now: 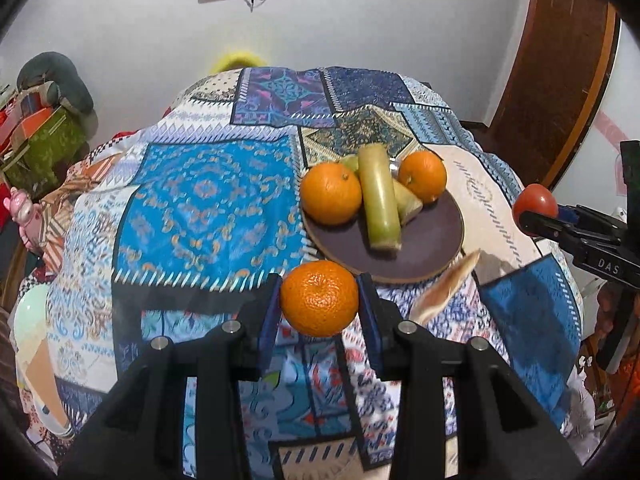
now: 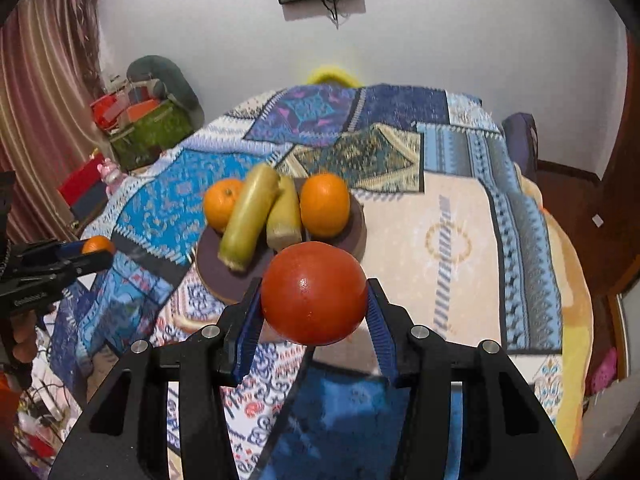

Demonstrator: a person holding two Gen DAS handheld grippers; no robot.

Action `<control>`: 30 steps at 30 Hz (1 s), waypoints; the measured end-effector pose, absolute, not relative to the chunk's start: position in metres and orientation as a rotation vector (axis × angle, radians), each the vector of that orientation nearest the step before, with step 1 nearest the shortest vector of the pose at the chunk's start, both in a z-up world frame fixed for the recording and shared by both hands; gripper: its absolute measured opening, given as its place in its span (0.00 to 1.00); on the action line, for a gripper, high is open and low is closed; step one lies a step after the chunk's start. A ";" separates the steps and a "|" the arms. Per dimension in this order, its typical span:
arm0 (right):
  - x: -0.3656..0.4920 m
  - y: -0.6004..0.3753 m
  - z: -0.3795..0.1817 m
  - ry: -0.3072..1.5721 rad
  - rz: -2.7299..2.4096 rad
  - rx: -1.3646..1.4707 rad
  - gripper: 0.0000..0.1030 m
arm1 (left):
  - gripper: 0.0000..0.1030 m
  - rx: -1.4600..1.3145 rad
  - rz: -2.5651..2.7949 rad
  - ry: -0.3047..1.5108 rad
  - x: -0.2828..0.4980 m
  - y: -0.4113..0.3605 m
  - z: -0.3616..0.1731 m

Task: Organize fruits
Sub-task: 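Carry the small orange and tomato over the purple plate and lower them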

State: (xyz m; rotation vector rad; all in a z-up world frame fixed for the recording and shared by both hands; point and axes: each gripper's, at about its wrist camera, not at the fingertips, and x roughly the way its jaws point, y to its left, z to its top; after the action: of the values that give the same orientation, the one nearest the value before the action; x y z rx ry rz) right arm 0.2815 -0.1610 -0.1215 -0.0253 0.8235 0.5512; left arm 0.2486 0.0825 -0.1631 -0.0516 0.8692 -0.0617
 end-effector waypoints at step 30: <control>0.335 -0.121 -0.165 0.877 0.604 -0.078 0.44 | 0.36 -0.088 -0.092 0.944 0.344 0.062 -0.212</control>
State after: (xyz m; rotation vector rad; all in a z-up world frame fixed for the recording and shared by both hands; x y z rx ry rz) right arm 0.3348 -0.1206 -0.1651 -0.0777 0.8767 0.6039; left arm 0.3441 0.0625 -0.2122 -0.0879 0.9440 -0.0915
